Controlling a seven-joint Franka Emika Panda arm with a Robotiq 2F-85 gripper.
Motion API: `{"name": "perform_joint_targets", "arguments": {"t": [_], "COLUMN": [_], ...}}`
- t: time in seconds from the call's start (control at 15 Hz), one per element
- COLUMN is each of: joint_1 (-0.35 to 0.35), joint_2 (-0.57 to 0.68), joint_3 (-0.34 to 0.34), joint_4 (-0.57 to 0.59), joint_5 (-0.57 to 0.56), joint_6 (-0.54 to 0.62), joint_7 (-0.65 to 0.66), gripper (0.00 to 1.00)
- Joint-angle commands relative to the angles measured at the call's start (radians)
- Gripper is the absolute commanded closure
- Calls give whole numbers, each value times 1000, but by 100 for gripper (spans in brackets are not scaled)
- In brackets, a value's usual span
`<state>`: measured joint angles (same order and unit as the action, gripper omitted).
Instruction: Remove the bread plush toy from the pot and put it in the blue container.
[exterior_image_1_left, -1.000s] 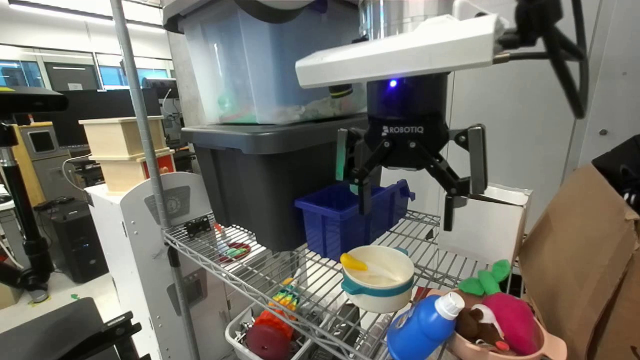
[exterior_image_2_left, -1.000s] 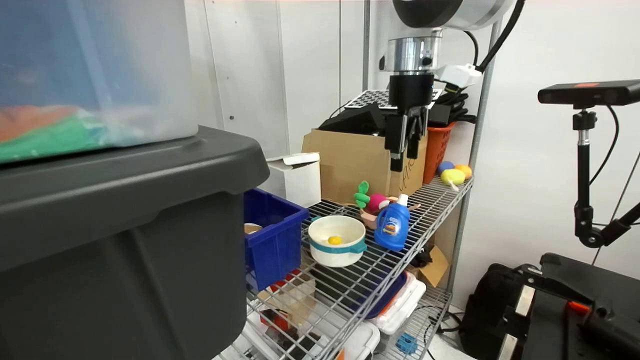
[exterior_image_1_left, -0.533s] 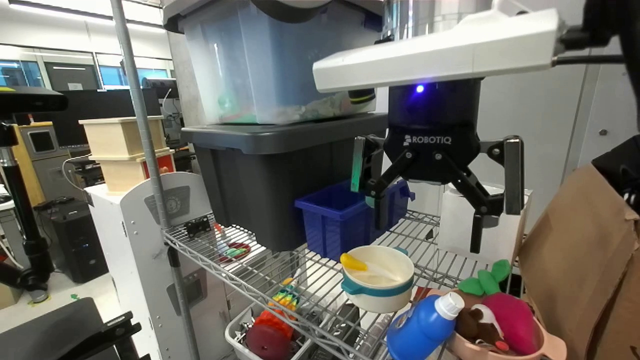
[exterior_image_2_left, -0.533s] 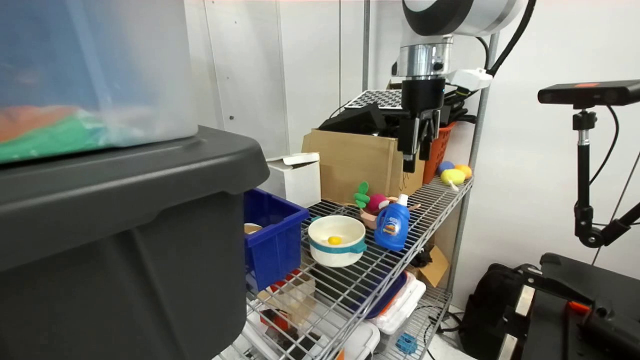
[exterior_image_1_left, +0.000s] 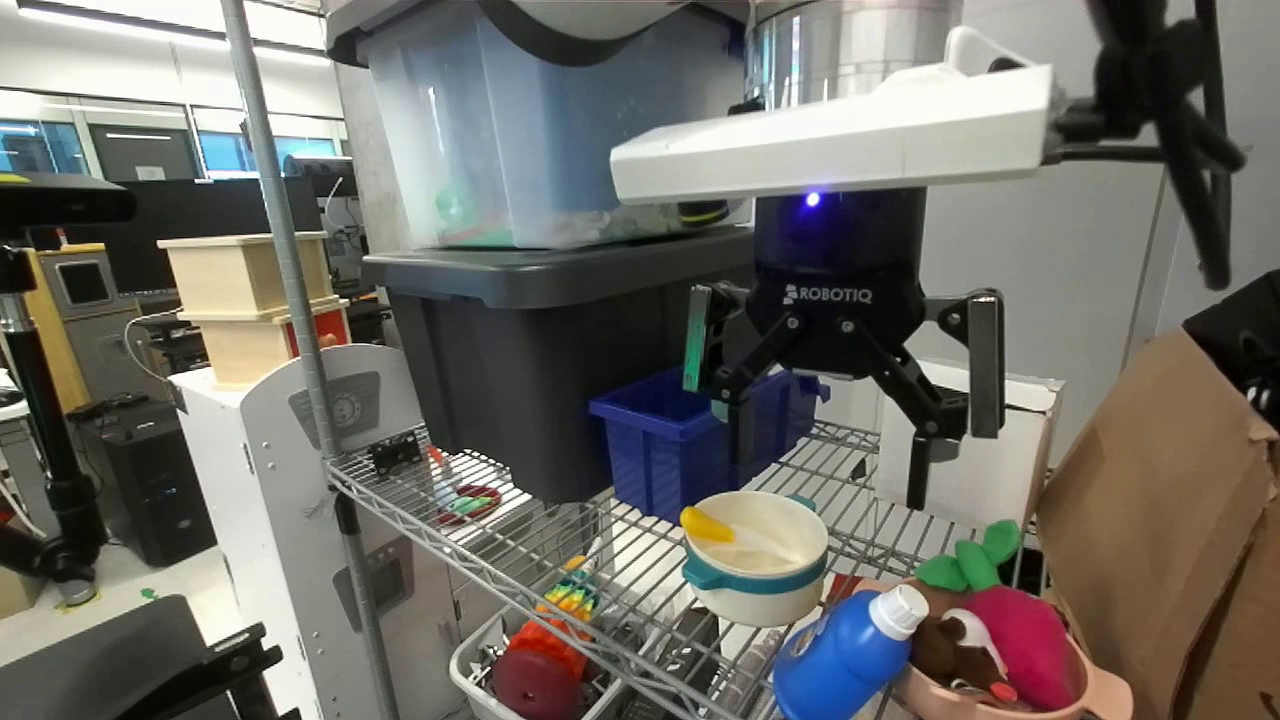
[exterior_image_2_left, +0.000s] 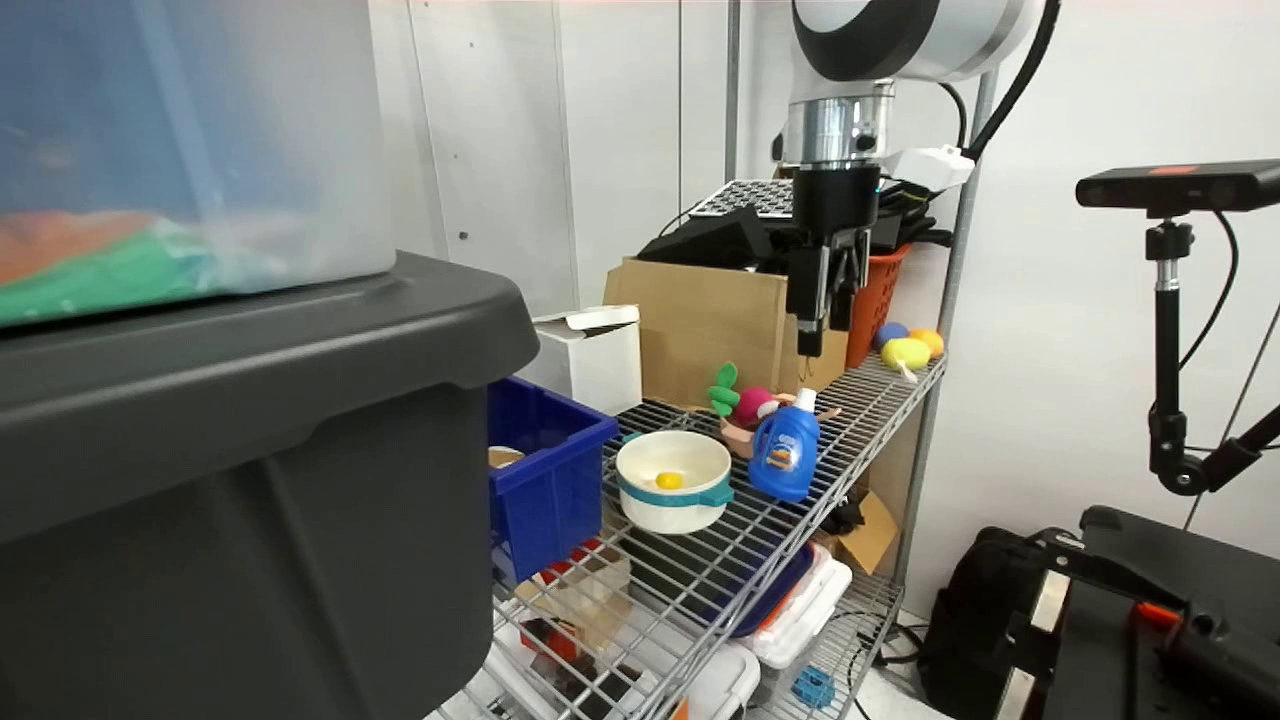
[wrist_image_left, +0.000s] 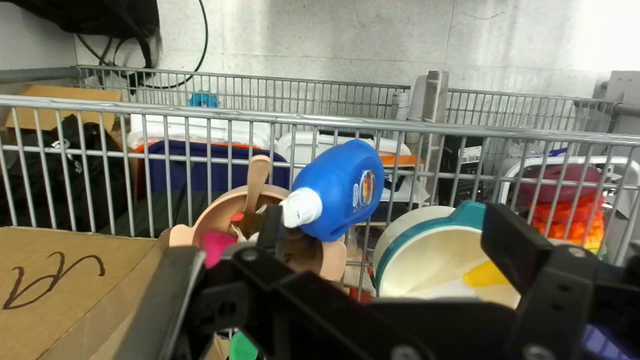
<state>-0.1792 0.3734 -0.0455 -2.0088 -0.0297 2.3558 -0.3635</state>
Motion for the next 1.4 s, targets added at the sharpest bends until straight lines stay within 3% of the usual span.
{"name": "perform_joint_targets", "arguments": {"t": [0.0, 1.27, 1.33], "joint_1": [-7, -25, -11], "joint_2": [10, 24, 31], "joint_3": [9, 46, 27], "joint_4": [30, 24, 20], "joint_5": [14, 79, 51], "joint_6": [-33, -78, -49], "joint_7": [-29, -132, -91], "gripper": [0, 0, 0]}}
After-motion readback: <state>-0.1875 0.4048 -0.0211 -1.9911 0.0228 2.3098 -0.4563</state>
